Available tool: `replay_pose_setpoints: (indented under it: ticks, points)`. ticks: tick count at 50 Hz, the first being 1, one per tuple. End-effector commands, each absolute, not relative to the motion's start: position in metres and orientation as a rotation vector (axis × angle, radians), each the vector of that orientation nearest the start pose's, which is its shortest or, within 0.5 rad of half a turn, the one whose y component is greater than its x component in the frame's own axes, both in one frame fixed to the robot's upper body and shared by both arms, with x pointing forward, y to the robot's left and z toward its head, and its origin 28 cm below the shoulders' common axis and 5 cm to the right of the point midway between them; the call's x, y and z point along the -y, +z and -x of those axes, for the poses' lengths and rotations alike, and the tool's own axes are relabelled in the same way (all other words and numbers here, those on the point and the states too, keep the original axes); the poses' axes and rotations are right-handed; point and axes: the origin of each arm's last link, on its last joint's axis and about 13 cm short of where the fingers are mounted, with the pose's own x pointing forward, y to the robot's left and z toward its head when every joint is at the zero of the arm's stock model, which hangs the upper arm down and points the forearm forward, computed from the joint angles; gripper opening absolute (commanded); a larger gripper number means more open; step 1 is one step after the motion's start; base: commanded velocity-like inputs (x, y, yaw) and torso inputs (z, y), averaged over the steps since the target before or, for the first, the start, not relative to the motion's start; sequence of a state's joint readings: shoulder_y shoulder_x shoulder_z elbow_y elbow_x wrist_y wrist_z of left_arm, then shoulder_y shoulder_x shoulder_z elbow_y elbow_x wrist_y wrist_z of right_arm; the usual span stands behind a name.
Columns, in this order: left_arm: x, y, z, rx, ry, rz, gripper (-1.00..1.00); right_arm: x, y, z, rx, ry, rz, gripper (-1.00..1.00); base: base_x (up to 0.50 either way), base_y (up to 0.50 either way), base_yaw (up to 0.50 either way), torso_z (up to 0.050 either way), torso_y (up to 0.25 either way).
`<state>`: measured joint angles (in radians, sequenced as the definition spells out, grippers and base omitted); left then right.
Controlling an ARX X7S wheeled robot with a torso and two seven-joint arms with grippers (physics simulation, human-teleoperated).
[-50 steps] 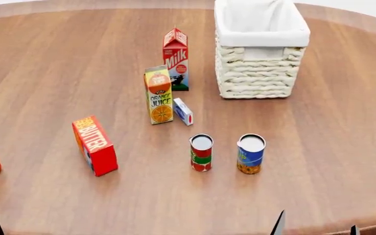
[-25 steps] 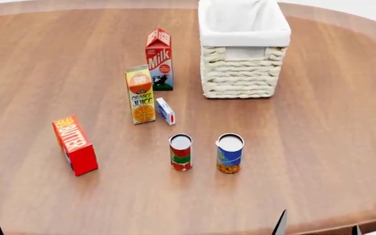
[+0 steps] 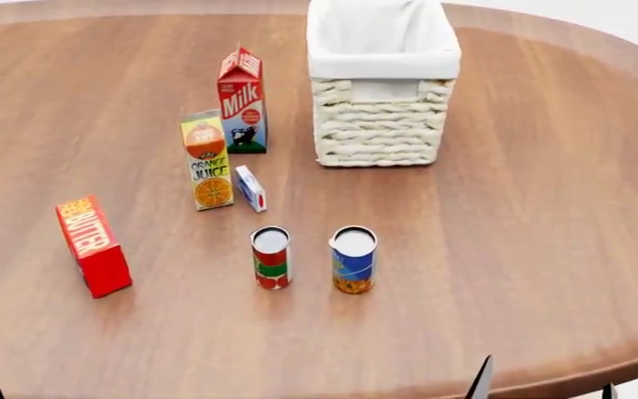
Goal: Pick up the alphabet soup, and put it in the basket.
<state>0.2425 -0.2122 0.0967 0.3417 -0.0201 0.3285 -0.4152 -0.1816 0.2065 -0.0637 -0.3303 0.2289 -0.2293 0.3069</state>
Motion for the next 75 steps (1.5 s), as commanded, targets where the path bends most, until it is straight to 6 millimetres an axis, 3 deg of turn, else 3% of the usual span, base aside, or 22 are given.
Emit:
replay_pose_setpoints:
  ticks: [1, 32, 75]
  points:
    - [-0.222, 0.0633, -0.1583, 0.433, 0.23, -0.041, 1.0, 0.1198, 0.0651, -0.1733, 0.343, -0.187, -0.115, 1.0, 0.0, -0.16, 0.0, 0.0, 0.0]
    - [-0.222, 0.0631, -0.1584, 0.433, 0.227, -0.043, 1.0, 0.1189, 0.065, -0.1745, 0.329, -0.187, -0.114, 1.0, 0.0, -0.22, 0.0, 0.0, 0.0]
    - [-0.2217, 0.063, -0.1591, 0.434, 0.234, -0.045, 1.0, 0.116, 0.0648, -0.1728, 0.336, -0.146, -0.106, 1.0, 0.08, 0.0, 0.0, 0.0, 0.0]
